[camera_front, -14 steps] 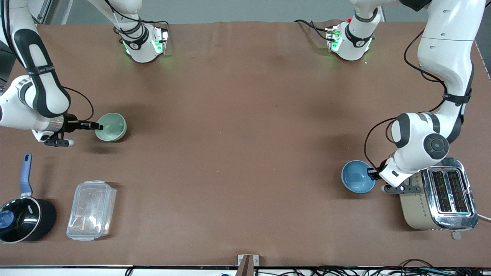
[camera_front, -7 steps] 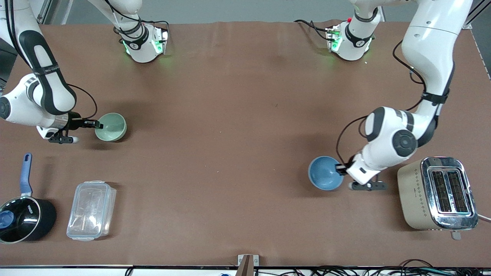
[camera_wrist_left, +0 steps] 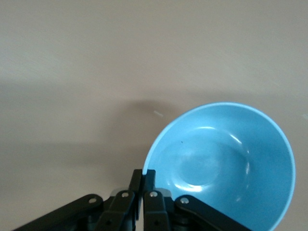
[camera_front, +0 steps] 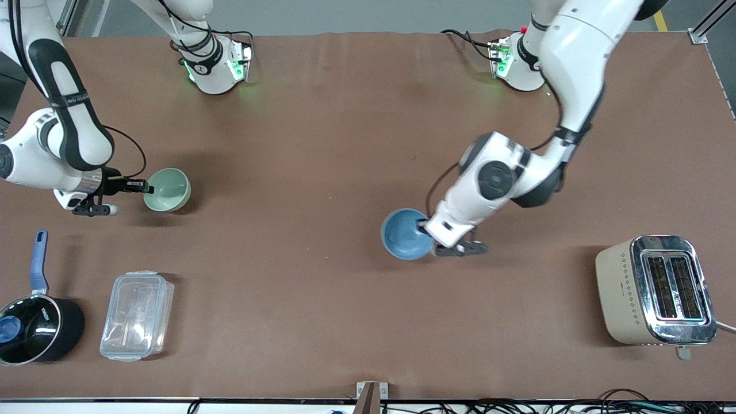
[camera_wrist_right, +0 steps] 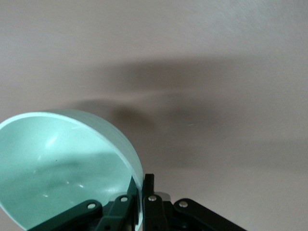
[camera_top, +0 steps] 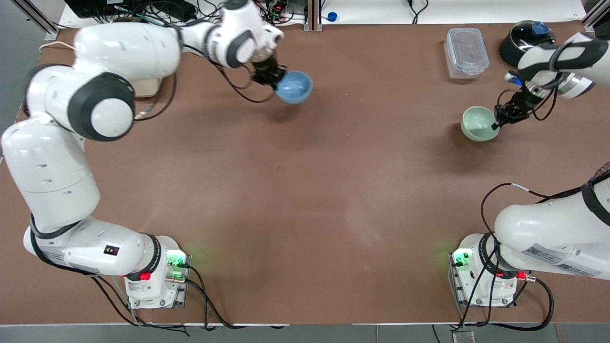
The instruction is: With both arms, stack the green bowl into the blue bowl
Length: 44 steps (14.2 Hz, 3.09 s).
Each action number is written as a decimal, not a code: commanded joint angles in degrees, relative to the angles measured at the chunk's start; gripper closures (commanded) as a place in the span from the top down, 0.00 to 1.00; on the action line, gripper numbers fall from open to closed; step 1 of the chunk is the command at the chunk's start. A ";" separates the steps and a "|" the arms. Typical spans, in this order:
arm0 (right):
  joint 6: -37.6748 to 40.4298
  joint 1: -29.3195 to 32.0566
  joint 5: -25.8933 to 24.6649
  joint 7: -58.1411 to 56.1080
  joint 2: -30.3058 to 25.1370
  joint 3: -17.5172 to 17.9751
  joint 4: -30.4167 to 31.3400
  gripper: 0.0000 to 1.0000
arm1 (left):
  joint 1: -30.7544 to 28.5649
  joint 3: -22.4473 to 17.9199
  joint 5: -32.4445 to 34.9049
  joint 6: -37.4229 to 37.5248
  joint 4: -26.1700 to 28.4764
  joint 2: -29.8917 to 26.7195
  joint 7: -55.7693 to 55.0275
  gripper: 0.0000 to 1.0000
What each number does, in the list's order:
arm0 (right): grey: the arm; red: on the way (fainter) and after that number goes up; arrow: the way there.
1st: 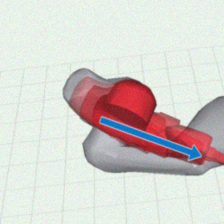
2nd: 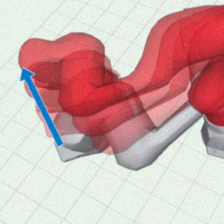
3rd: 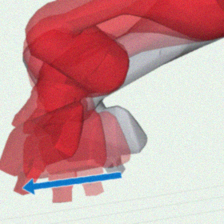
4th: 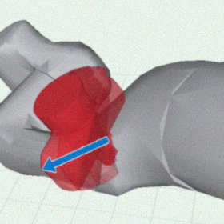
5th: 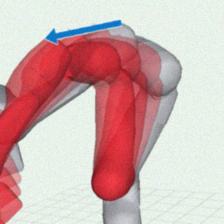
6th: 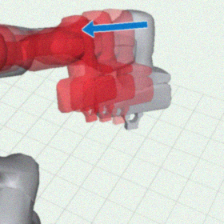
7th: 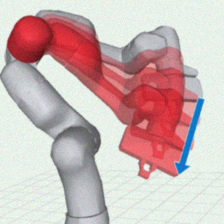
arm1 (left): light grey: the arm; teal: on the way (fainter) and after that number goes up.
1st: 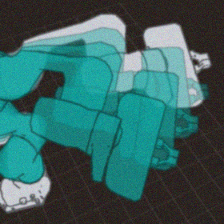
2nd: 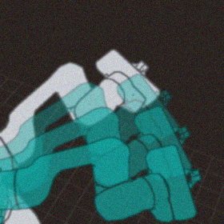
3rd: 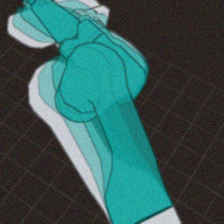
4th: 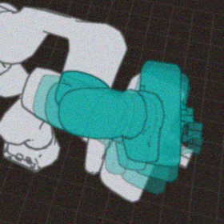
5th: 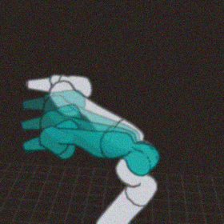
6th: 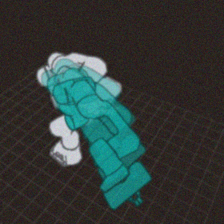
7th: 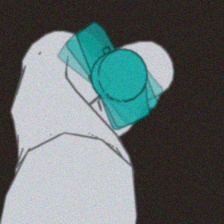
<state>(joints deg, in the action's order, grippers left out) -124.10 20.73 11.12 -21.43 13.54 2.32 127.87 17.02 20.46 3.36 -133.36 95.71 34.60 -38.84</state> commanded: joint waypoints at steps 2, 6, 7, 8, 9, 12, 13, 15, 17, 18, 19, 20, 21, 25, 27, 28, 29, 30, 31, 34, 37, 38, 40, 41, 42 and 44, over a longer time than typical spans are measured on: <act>11.32 -6.47 1.10 12.09 -8.00 0.06 -3.76 0.01 | 6.17 -0.69 5.15 0.55 -6.14 5.55 -8.24 0.00; 12.39 -11.40 1.79 15.61 -9.06 0.14 -3.33 0.02 | 10.57 -0.78 7.70 0.55 -8.52 8.64 -15.39 0.01; 12.22 -12.98 2.41 18.67 -8.89 0.14 -3.50 0.02 | 10.58 -0.78 8.41 0.55 -8.52 9.25 -15.48 0.01; 11.95 -15.08 3.02 21.84 -8.88 0.14 -3.50 0.02 | 10.58 -0.69 8.41 0.47 -8.52 9.86 -15.83 0.03; 11.52 -18.41 3.73 25.70 -8.88 0.06 -3.50 0.01 | 10.66 -0.69 8.41 0.47 -8.52 10.57 -17.14 0.06; 8.09 -26.68 3.73 38.17 -8.80 0.06 -3.59 0.01 | 10.49 -0.69 8.41 0.47 -8.61 10.14 -19.87 0.96; 6.69 -29.66 3.82 42.83 -8.62 0.06 -3.85 0.01 | 10.40 -0.69 8.50 0.64 -8.70 9.52 -20.48 1.00; 2.83 -34.67 3.82 49.87 -7.66 0.06 -3.85 0.01 | 8.39 -0.95 8.59 2.74 -9.49 6.55 -20.40 1.00; 0.45 -40.12 3.82 57.95 -6.35 0.06 -5.68 0.01 | 4.88 -1.04 8.76 7.21 -10.19 2.42 -19.88 1.00; 0.35 -42.76 3.82 61.47 -4.51 0.06 -7.96 0.01 | 3.30 -1.04 8.76 9.50 -10.28 0.31 -19.87 1.00; 0.35 -45.14 3.82 64.03 -2.58 0.06 -10.51 0.01 | 1.80 -1.13 8.76 11.43 -10.28 -1.89 -19.79 1.00; 0.26 -47.68 3.82 66.93 -0.12 0.06 -13.40 0.01 | -0.04 -1.04 8.85 13.02 -10.19 -3.91 -19.79 1.00; 0.17 -49.45 3.82 70.78 2.43 0.06 -16.39 0.01 | -1.36 -1.13 8.85 14.43 -10.19 -5.76 -19.70 1.00; -4.63 -52.72 3.82 75.74 9.03 0.06 -21.43 0.01 | -9.18 -0.78 8.76 20.13 -10.19 -12.88 -11.57 1.00; -9.56 -54.38 3.82 77.58 11.32 0.06 -21.52 0.01 | -12.35 -0.78 8.24 24.27 -10.19 -15.87 -4.27 1.00; -10.97 -54.56 3.82 77.77 12.11 0.06 -21.52 0.01 | -14.54 -0.52 7.89 25.50 -10.10 -17.27 -1.01 1.00; -11.86 -54.56 3.91 77.85 12.64 0.06 -21.52 0.02 | -16.56 -0.34 7.80 26.99 -10.10 -18.51 2.76 1.00; -11.95 -54.65 3.82 77.86 12.91 0.06 -21.52 0.02 | -17.80 -0.42 7.80 28.66 -10.02 -19.91 5.93 1.00; -11.96 -54.65 3.99 77.94 13.00 0.14 -21.52 0.02 | -19.73 -0.34 7.71 30.68 -10.02 -21.32 9.36 1.00; -11.52 -56.05 6.28 77.86 13.44 0.14 -21.26 0.02 | -24.13 -0.34 6.40 34.11 -10.02 -24.75 20.60 1.00; -11.34 -56.76 6.46 77.86 13.70 0.23 -21.08 0.04 | -28.70 -0.34 2.19 39.03 -9.84 -28.09 27.48 1.00; -11.34 -56.76 6.46 77.86 14.05 0.23 -21.08 0.05 | -29.41 -0.42 1.39 40.62 -9.84 -29.23 29.50 1.00; -11.78 -56.76 6.37 77.77 14.32 0.14 -21.08 0.07 | -29.94 -0.86 0.77 41.59 -9.66 -30.99 32.41 1.00; -11.95 -56.76 6.37 77.77 14.67 0.14 -21.17 0.08 | -29.51 -1.39 -0.19 41.86 -8.71 -32.74 33.38 1.00; -12.13 -56.76 6.37 77.77 15.19 0.14 -21.25 0.10 | -28.37 -2.96 -0.37 41.86 -7.13 -33.98 33.47 1.00; -12.66 -57.02 6.37 77.77 15.64 0.14 -21.43 0.38 | -22.50 -9.27 -0.81 41.95 -4.84 -36.09 34.78 1.00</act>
<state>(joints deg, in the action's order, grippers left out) -136.08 -35.57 16.62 55.76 28.41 2.85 107.08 -9.78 16.45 3.84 -91.24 86.72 2.28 -6.09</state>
